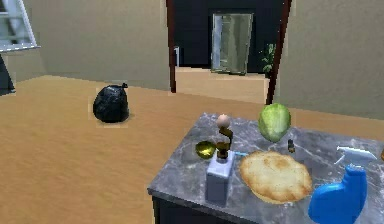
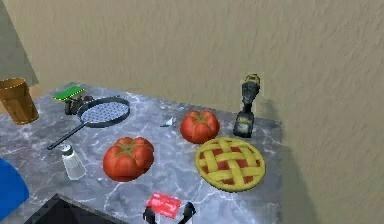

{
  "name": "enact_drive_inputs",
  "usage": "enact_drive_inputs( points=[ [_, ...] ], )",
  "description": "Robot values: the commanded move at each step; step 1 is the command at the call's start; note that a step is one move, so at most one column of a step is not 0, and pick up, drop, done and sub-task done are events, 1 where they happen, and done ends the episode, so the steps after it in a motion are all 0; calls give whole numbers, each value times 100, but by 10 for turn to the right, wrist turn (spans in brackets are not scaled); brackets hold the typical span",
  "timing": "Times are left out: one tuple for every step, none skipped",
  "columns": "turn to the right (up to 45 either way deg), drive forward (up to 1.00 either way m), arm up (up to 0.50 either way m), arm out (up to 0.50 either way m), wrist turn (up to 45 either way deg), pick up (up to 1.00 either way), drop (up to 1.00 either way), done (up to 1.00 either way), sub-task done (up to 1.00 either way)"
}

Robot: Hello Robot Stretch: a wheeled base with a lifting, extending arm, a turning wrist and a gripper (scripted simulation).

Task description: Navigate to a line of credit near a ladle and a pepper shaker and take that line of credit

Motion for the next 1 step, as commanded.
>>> enact_drive_inputs(
  points=[
    [0,0,0,0,0,100,0,0,0]
  ],
)
